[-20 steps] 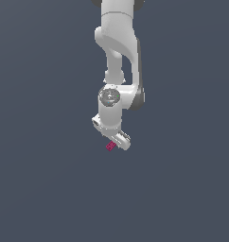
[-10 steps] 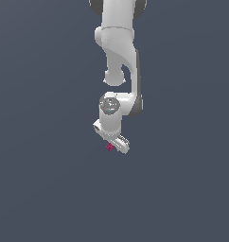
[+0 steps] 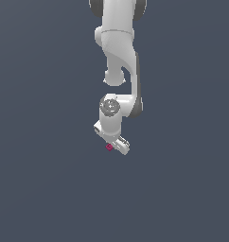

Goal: Pick up the object and move it to a goal position.

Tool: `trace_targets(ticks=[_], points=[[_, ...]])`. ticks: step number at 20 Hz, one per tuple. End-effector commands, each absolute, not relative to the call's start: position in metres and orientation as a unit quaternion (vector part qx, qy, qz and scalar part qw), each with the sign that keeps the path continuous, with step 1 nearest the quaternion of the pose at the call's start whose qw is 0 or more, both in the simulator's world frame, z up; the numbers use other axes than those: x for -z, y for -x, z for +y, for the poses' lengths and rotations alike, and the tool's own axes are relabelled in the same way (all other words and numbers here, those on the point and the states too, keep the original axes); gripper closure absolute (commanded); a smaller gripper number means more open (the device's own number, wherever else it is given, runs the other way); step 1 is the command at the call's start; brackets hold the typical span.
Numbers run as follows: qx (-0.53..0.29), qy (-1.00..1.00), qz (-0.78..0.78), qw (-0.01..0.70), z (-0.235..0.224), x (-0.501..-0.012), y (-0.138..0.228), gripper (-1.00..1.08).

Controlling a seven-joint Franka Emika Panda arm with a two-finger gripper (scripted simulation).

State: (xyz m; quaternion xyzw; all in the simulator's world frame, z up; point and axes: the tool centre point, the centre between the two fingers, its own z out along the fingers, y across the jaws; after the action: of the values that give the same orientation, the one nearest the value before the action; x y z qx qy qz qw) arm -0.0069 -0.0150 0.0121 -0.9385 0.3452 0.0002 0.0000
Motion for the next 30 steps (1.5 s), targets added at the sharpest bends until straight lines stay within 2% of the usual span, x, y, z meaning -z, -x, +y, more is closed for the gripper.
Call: trace_targets(ticks=[1, 14, 30], points=[[0.0, 0.938, 0.345, 0.0, -0.015, -0.012, 0.007, 1.08], [0.0, 0.938, 0.345, 0.0, -0.025, -0.034, -0.002, 1.08], [0.0, 0.938, 0.346, -0.001, -0.08, -0.157, -0.057, 1.08]])
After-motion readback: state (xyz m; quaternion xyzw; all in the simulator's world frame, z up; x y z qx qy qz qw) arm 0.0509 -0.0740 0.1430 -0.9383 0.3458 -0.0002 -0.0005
